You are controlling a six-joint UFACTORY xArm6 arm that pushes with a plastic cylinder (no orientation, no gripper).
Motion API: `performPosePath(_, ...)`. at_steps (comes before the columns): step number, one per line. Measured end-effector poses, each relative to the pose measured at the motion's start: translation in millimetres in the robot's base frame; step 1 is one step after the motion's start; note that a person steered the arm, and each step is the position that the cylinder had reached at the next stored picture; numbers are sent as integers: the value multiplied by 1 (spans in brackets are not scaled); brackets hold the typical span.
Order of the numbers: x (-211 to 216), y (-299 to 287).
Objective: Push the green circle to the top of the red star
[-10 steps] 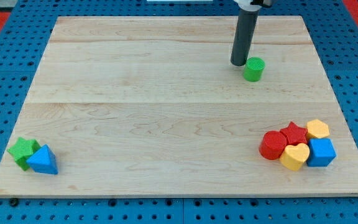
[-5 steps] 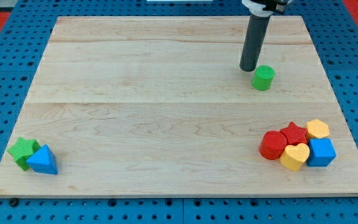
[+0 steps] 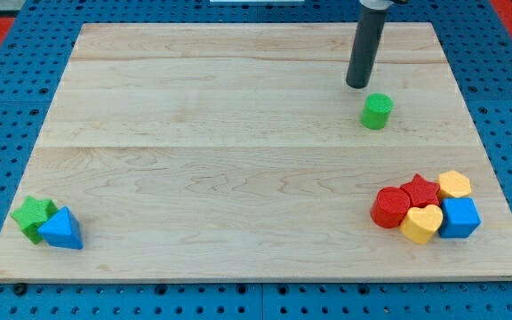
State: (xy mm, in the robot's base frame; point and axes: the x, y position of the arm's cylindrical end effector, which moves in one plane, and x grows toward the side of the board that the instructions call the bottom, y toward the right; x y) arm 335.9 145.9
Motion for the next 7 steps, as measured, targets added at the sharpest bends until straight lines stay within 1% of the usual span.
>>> performPosePath(4,99,11)
performPosePath(7,159,23)
